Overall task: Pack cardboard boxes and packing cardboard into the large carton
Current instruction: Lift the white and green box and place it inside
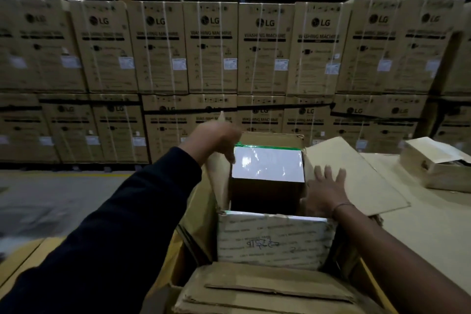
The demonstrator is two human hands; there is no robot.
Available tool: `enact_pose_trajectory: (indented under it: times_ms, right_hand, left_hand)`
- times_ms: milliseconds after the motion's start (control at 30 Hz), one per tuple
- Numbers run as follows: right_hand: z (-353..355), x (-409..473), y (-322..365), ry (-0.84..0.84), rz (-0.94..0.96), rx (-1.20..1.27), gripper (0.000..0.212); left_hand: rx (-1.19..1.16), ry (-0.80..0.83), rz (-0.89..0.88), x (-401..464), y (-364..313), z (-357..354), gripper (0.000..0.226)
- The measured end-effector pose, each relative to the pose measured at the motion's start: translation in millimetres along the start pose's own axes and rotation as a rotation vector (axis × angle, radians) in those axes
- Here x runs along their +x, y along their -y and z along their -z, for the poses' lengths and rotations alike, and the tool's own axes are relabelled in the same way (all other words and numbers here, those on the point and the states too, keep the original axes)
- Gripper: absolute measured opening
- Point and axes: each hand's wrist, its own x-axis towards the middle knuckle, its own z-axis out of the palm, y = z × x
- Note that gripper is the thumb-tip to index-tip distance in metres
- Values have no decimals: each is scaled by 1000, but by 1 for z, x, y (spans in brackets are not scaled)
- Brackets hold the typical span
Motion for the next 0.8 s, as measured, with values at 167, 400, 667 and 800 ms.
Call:
enact_pose_trajectory:
  times_ms: [167,400,667,800]
  right_hand:
    - [-3,6,2,7,38,-24,94]
    - [10,0,-7,53,127,114,105]
    - [1,-23,-33,-116,225,159,82]
    - [-2,-21,-30,-111,217,191,86]
  left_hand:
    - [8,252,148,-5,29,-37,85]
    - [-1,363,170,35,14,-78,46]
    - [-56,433,-342,72,-89,-106,50]
    - [131,512,-209,91,-108,-140,77]
